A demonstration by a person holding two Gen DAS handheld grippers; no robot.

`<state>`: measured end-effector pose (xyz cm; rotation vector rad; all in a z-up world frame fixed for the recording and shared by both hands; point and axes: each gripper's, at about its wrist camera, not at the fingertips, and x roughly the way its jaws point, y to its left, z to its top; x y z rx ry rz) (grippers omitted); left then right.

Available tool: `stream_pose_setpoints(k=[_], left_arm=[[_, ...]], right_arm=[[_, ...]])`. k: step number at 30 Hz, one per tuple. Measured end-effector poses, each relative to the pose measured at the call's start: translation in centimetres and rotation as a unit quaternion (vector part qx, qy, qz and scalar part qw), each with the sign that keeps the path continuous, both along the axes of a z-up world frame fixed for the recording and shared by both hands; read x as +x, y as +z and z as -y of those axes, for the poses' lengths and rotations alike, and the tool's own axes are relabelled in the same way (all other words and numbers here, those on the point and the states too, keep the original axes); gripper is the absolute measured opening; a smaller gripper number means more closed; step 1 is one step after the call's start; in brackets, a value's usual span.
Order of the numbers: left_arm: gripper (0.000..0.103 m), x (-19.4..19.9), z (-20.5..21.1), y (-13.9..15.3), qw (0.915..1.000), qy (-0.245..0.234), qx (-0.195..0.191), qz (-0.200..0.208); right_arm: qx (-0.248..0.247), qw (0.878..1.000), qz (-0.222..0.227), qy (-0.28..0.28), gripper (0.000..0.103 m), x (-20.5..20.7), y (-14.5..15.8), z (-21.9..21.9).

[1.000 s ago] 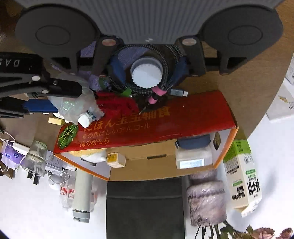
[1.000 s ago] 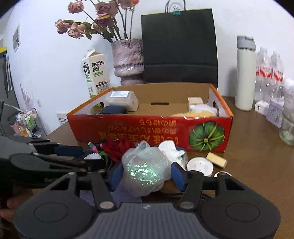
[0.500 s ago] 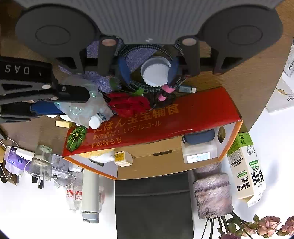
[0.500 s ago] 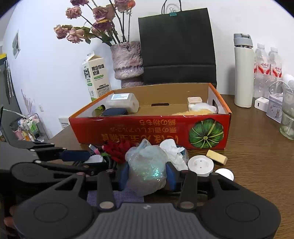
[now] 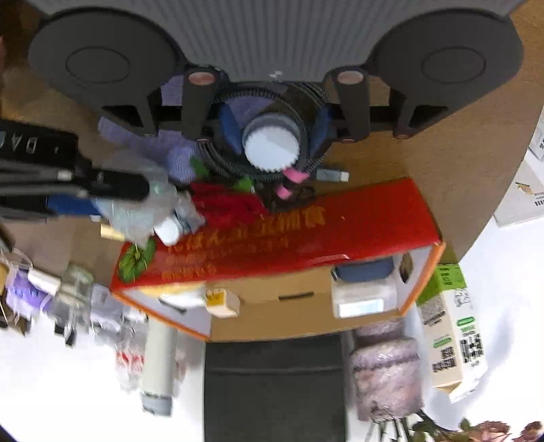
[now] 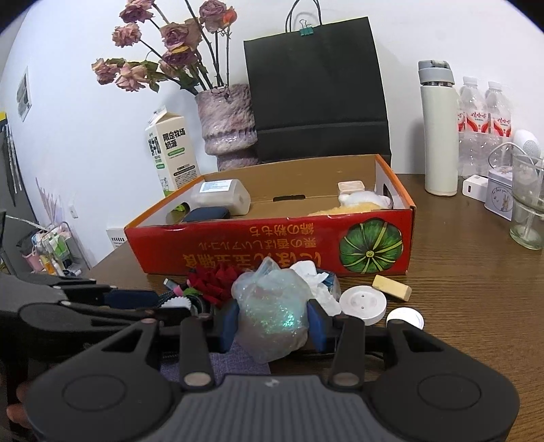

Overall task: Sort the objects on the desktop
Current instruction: 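Close the left tool on the cable coil with white cap and lift it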

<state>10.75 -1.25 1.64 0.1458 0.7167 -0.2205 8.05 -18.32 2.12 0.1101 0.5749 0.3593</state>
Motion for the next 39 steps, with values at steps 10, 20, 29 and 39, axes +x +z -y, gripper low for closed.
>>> stream_pose_setpoints(k=[10,20,29,39], left_arm=[[0.041,-1.6,0.2,1.2,0.9994,0.008,0.014,0.031],[0.040,-5.4,-1.7,4.5,0.9947,0.000,-0.085,0.058],[0.038,-7.0,-2.9,2.1,0.9855,-0.005,-0.165,-0.040],[0.035,-9.2,-0.7,1.9,0.9969,-0.037,-0.067,0.017]], right_arm=[[0.000,1.000,0.004,0.002,0.042,-0.1,0.1,0.1],[0.001,1.000,0.015,0.001,0.042,-0.4,0.4,0.1],[0.006,1.000,0.015,0.009,0.042,-2.2,1.6,0.5],[-0.010,1.000,0.014,0.001,0.042,-4.7,2.1,1.6]])
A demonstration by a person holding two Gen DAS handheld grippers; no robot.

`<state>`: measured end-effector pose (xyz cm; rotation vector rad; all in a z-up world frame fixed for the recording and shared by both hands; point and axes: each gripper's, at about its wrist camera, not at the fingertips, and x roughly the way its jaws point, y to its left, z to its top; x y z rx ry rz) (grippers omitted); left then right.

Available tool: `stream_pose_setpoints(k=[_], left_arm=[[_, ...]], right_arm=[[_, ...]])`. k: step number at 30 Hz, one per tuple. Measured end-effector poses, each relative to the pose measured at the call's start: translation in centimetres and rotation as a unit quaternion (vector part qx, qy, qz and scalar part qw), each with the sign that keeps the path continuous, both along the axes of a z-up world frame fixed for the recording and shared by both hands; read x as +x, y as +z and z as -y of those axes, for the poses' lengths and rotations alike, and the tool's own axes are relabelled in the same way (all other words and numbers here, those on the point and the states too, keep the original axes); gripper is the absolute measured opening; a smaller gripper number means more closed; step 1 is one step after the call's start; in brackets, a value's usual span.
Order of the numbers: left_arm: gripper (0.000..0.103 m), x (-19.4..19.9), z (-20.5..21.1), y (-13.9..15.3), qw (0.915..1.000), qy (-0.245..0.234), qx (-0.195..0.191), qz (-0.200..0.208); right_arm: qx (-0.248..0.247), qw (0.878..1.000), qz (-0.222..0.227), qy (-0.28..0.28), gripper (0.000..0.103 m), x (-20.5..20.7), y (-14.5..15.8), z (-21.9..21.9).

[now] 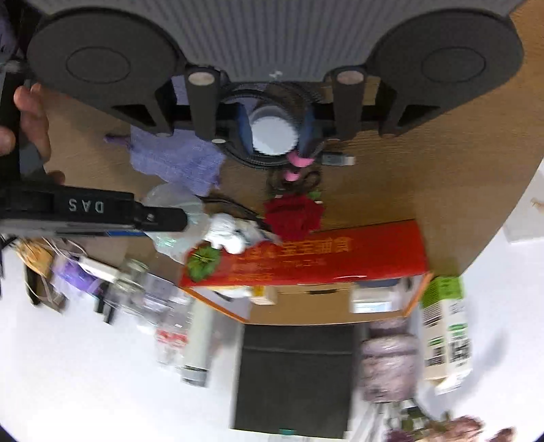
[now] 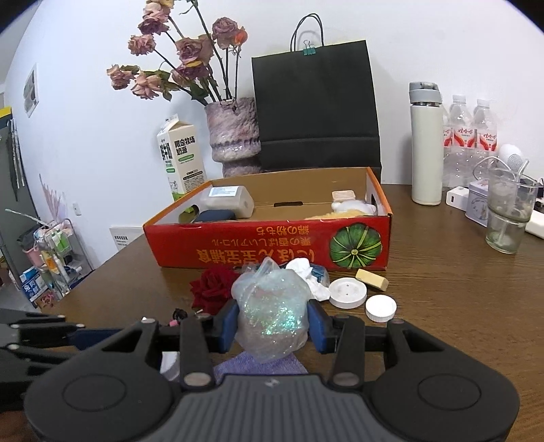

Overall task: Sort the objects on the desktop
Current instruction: 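Close the left tool on the cable coil with white cap and lift it, then carry the cable coil into the box with the left tool while the right tool releases the bag inside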

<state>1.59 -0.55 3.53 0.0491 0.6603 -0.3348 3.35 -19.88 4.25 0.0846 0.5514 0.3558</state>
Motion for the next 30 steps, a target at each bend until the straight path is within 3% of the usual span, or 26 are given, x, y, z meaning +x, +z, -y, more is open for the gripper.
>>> stream_pose_setpoints(k=[3,6,8,12,13,14,16,19,21,23,27,28,29,30], left_arm=[[0.036,1.0,1.6,-1.0,0.9991,-0.016,0.038,-0.013],[0.046,0.9,2.7,-1.4,0.9969,-0.014,0.078,0.006],[0.053,0.8,2.8,-1.7,0.9967,-0.016,0.079,0.010],[0.053,1.4,2.1,-1.5,0.9976,0.009,0.068,0.004],[0.059,1.5,1.4,-1.1,0.9987,0.011,0.050,0.000],[0.072,1.4,0.6,-0.7,0.9994,0.011,0.033,0.004],[0.076,1.3,-1.4,0.0,0.9995,0.028,0.012,0.010],[0.058,2.4,-4.5,-0.3,0.9969,0.074,-0.017,-0.021],[0.055,4.1,-5.8,-0.8,0.9926,0.095,-0.048,-0.058],[0.056,5.3,-5.8,-0.7,0.9908,0.095,-0.068,-0.069],[0.060,6.2,-2.2,0.2,0.9976,0.055,-0.026,-0.031],[0.043,6.9,-1.2,-0.1,0.9977,0.054,-0.005,-0.042],[0.017,7.7,-0.5,-0.5,0.9963,0.056,0.012,-0.064],[0.016,8.4,-0.1,-1.0,0.9943,0.060,0.022,-0.086]], right_arm=[[0.000,1.000,-0.001,0.003,0.042,-0.5,0.0,0.1],[0.000,1.000,-0.005,0.003,0.042,-0.6,-0.3,0.0],[0.000,1.000,-0.007,0.003,0.042,-0.8,-0.5,0.0],[0.004,1.000,-0.014,0.002,0.042,-0.9,-0.8,0.1],[0.004,1.000,-0.014,0.002,0.042,-0.9,-0.8,0.1],[0.004,1.000,-0.013,0.002,0.042,-0.9,-0.8,0.1],[0.005,1.000,-0.008,0.004,0.042,-0.9,-0.7,0.3],[0.008,1.000,-0.008,0.003,0.042,-0.8,-0.8,0.4],[0.010,1.000,-0.013,0.004,0.042,-0.6,-1.0,0.4],[0.012,1.000,-0.018,0.006,0.042,-0.3,-1.2,0.1],[0.010,1.000,-0.015,0.015,0.042,-0.4,-1.2,-0.4],[0.010,1.000,-0.015,0.016,0.042,-0.5,-1.3,-0.4],[0.010,1.000,-0.015,0.015,0.042,-0.4,-1.3,-0.4],[0.011,1.000,-0.017,0.014,0.042,-0.4,-1.3,-0.4]])
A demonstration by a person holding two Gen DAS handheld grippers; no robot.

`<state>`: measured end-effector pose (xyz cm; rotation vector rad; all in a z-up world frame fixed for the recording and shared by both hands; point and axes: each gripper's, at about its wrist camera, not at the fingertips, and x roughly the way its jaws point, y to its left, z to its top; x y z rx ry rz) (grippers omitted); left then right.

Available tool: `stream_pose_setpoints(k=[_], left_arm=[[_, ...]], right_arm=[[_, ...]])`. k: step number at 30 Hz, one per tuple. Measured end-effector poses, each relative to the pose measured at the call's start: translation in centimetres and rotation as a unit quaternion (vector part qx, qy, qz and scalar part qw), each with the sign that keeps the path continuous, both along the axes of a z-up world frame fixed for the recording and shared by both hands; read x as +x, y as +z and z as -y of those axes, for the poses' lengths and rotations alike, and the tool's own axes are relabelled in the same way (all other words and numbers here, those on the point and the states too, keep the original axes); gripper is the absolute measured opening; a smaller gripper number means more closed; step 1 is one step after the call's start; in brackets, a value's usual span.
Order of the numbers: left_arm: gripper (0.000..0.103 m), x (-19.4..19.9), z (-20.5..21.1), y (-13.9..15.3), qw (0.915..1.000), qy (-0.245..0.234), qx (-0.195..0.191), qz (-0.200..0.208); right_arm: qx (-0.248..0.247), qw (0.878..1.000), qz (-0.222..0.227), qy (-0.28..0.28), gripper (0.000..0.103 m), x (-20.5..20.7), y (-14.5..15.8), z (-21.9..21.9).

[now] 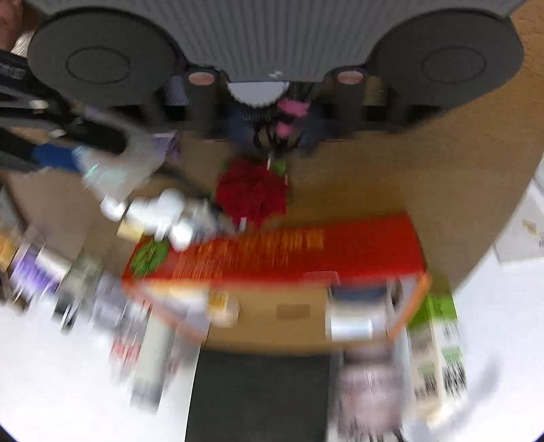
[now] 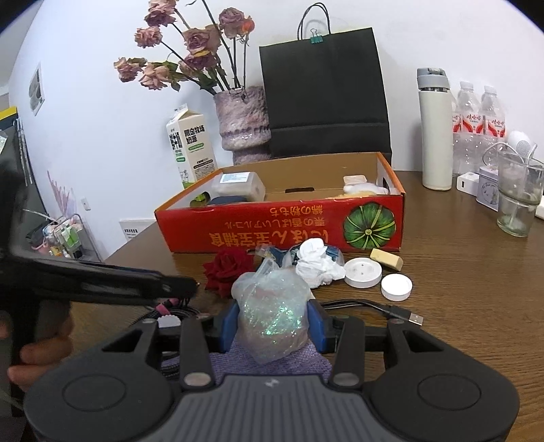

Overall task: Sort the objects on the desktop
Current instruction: 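Carry the cable coil into the box with the left tool while the right tool releases the bag inside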

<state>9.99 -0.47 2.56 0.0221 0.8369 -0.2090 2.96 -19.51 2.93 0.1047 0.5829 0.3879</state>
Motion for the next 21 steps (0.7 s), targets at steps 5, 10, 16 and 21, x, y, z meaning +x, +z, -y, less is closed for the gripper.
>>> stream_pose_setpoints(k=[5,10,16,21], left_arm=[[0.013,-0.3,0.0,0.2,1.0000,-0.004,-0.003,-0.005],[0.011,-3.0,-1.1,3.8,0.9978,-0.001,-0.046,0.047],[0.006,-6.8,-2.5,10.9,0.9850,-0.015,-0.093,0.145],[0.006,-5.9,-2.5,14.2,0.9778,-0.019,-0.078,0.194]], right_arm=[[0.006,1.000,-0.004,-0.004,0.042,0.1,-0.2,0.3],[0.006,1.000,0.007,-0.004,0.040,-0.3,0.3,0.2],[0.028,0.998,0.051,-0.006,0.038,-1.5,3.5,0.7],[0.029,0.994,0.103,-0.005,0.037,-1.5,7.4,1.0]])
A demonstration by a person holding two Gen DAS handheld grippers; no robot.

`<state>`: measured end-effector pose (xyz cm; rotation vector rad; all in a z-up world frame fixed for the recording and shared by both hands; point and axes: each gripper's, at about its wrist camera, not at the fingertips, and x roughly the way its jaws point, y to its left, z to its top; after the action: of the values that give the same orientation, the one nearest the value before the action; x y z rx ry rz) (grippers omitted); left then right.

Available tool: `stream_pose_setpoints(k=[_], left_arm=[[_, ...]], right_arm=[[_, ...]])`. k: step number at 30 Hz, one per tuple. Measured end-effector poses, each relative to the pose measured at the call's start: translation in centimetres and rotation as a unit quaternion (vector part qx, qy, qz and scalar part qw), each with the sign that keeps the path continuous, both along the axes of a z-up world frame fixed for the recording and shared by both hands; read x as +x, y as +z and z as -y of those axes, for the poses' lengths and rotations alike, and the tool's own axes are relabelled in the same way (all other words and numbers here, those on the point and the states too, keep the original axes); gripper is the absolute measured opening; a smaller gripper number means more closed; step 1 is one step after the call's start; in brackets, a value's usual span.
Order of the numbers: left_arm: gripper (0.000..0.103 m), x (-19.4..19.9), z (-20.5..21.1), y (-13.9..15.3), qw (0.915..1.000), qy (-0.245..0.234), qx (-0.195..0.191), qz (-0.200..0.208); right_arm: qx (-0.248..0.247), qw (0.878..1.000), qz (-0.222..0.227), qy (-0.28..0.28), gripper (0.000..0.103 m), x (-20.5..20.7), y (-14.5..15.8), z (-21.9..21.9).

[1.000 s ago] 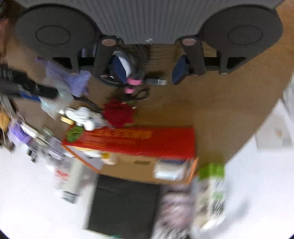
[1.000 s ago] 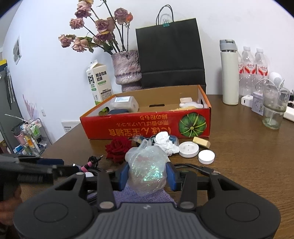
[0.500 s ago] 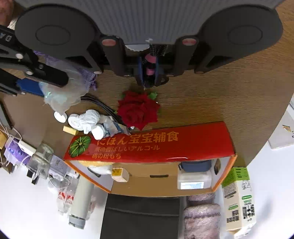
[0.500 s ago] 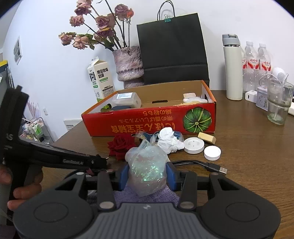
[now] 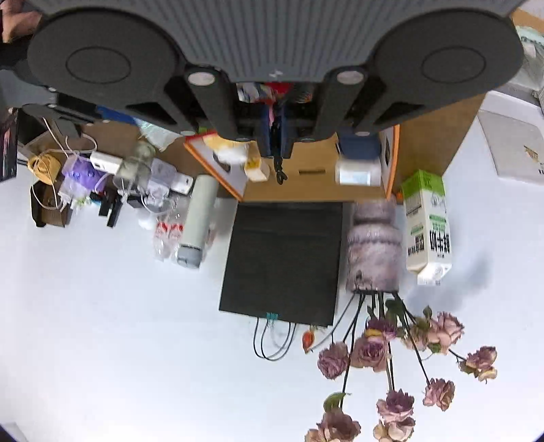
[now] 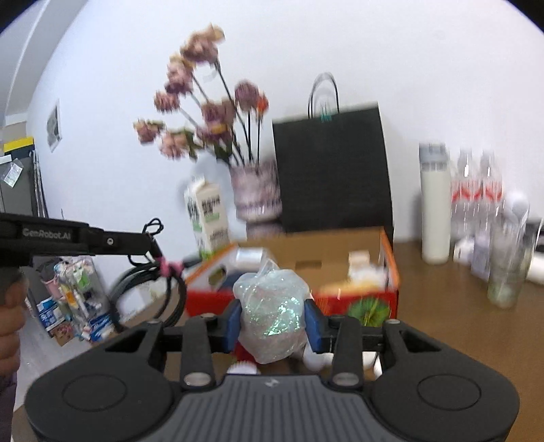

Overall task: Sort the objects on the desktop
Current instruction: 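Carry the cable coil into the box with the left tool while the right tool releases the bag inside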

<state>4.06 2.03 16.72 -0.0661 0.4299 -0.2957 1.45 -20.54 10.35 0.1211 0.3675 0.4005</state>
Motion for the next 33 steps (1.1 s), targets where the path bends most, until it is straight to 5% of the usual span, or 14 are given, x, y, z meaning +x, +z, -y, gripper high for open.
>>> stream_pose_setpoints(k=[6,11,18,23,25,28,30,32,33], left_arm=[[0.006,5.8,-0.1,3.9,0.9998,-0.011,-0.002,0.017],[0.006,12.0,1.6,4.4,0.9996,-0.030,0.000,-0.001],[0.006,21.6,4.6,-1.0,0.9930,-0.051,0.008,-0.106],[0.007,28.6,4.5,-4.4,0.9875,-0.045,0.016,-0.150],[0.008,31.3,4.8,-6.2,0.9835,-0.060,0.037,-0.167],[0.008,33.7,4.9,-9.0,0.9790,-0.008,0.116,-0.167],[0.022,34.5,4.0,-9.9,0.9782,0.004,0.117,-0.172],[0.051,34.3,2.6,-9.8,0.9827,0.002,0.081,-0.167],[0.055,33.9,2.0,-9.6,0.9855,0.000,0.066,-0.156]], right_arm=[[-0.008,0.999,0.035,0.001,0.037,4.0,4.2,0.5],[-0.023,1.000,-0.003,0.008,0.037,12.1,5.4,-0.5],[-0.042,0.996,-0.080,-0.016,0.036,22.8,3.1,-1.7],[-0.064,0.992,-0.104,-0.037,0.036,26.2,1.2,-1.9],[-0.071,0.991,-0.110,-0.039,0.036,27.4,0.5,-2.2],[-0.080,0.988,-0.125,-0.033,0.036,29.1,-0.4,-2.8],[-0.087,0.987,-0.133,-0.028,0.036,30.0,-1.1,-3.3],[-0.097,0.985,-0.143,-0.023,0.036,31.1,-1.9,-3.8],[-0.100,0.984,-0.148,-0.023,0.037,31.8,-2.3,-4.0]])
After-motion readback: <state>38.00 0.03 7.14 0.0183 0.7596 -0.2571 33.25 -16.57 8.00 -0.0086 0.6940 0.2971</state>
